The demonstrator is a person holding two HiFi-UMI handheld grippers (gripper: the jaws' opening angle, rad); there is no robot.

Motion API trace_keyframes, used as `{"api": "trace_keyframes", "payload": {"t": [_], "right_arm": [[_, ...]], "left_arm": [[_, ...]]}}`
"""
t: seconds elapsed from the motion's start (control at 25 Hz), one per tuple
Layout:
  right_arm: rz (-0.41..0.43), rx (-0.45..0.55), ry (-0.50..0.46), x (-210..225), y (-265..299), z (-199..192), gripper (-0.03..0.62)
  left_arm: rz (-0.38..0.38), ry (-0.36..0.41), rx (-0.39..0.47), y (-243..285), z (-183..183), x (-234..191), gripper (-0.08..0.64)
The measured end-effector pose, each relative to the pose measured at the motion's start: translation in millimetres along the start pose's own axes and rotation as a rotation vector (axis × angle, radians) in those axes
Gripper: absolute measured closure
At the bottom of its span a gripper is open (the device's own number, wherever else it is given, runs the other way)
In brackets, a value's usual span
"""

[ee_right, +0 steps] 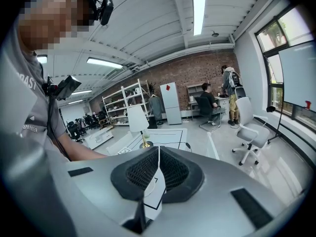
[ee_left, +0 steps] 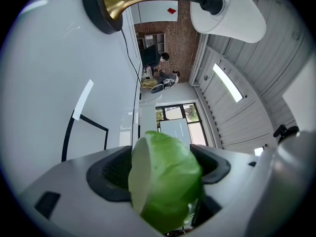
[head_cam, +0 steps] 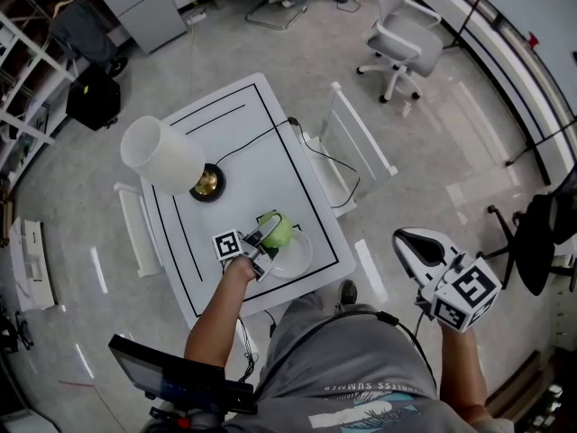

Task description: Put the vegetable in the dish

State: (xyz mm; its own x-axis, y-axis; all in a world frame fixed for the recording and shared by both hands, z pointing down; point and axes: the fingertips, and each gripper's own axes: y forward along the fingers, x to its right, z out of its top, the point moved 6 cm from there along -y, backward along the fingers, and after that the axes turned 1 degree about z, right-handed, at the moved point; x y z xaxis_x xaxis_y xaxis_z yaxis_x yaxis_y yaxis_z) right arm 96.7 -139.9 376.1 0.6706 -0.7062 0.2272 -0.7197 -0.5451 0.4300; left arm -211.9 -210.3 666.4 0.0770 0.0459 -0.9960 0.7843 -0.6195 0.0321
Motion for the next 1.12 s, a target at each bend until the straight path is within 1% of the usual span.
{"api": "trace_keyframes", "payload": {"t": [0.28, 0.8, 1.0, 1.12], "right_arm": [[-0.004, -0.018, 0.012, -1, 3, -6, 0.581], [0.009, -0.039, 0.029, 0, 14, -12, 0.583], [0.012, -0.052, 0.035, 1, 23, -10, 0.581], [0.017, -0.056, 0.038, 1, 24, -10, 0.581]], "left_arm": [[0.023, -0.001, -0.017, -2, -1, -12, 0.187], [0.017, 0.007, -0.045, 3, 1, -12, 0.192], [0.034, 0.035, -0.086, 6, 5, -11, 0.193], [0.062, 0.074, -0.100, 5, 8, -14, 0.195]]}}
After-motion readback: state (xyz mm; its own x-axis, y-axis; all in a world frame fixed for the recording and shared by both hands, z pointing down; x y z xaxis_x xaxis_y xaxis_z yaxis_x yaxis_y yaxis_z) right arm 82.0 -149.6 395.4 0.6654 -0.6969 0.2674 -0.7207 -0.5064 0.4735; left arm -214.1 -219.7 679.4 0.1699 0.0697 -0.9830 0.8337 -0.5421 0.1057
